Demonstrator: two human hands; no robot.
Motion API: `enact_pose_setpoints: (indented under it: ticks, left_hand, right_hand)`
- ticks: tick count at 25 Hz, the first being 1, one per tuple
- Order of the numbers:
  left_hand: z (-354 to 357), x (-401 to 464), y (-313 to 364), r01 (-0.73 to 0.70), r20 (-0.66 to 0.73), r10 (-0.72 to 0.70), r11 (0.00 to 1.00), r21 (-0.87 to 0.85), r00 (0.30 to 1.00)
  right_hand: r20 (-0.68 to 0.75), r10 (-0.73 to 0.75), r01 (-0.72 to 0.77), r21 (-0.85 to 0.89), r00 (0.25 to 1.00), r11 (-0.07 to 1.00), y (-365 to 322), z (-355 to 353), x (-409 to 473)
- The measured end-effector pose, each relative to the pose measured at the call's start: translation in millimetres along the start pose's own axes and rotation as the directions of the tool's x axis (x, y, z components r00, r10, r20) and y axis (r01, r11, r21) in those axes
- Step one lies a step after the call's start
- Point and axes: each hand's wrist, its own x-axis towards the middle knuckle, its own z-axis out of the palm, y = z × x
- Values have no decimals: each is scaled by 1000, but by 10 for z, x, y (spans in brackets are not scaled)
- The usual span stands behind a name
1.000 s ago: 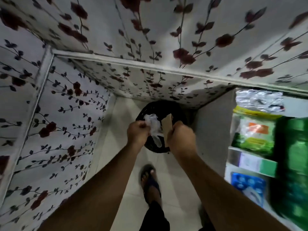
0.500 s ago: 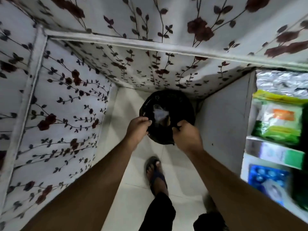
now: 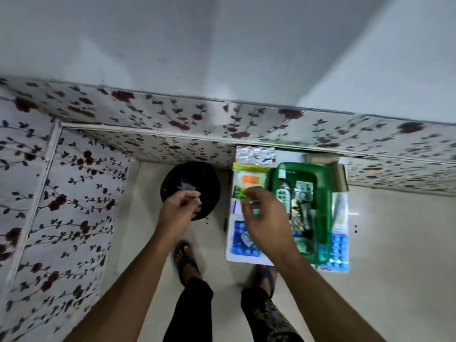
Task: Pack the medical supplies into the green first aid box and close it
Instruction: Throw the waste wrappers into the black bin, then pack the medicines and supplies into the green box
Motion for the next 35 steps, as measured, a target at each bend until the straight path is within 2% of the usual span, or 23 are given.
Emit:
enact_pose_setpoints:
  ticks: [4,7,9,12,16,20,22,24,27,29,32,35]
  left_hand:
    - [588,-340,231,-113,67,100,969,222,993]
    - [853,-294,134,-202,107,172,847,492,979]
    - [928,-224,15,-249,142,205,744,620,968]
    - [1033,-125,-149,-324,197,264,637,699,944]
    - [1062,-1,-245,-426,269,365,470,773,891]
    - [1031,35,-218,-439,302,364,392,809,881]
    - [967,-58,-151,-424,294,351,387,819,889]
    - [827,-263,-44,-371,226,349,435,821,909]
    - [804,-739,262,-309,66,371,648,696,926]
    - [1125,-951,555,-359,38,414,736,574,910]
    - [1807,-924,885,-387,85,421,711,587,903]
    - [2386,-622,849,-309,127,308,664,681,943]
  right_hand:
    - [-125,166,-155,95,978,983,561,-1108,-162]
    - [-243,351,-343,79,904,936,1220,-1614,-82]
    - [-233,466,-473,30,853,881,1590,-1677,46]
    - [-191,572,-587,-31,798,809,1920,-1523,223]
    - [-190,617,-639,-84,764,765,2122,-1272,355]
    - [-241,626,-649,-24,742,760,2179,-1192,368]
    - [-232,630,-643,23,741,765,2182,-1217,372]
    - [-203,638,-644,43,743,764,2162,-1255,341]
    - [-204,640,-636,91,741,766,2076,-1332,185]
    - [-227,651,-624,186,724,759,1984,-1407,75]
    - [-257,634,-539,354,730,764,1796,-1529,-43]
    - [-285,581,-462,389,762,797,1688,-1641,-88]
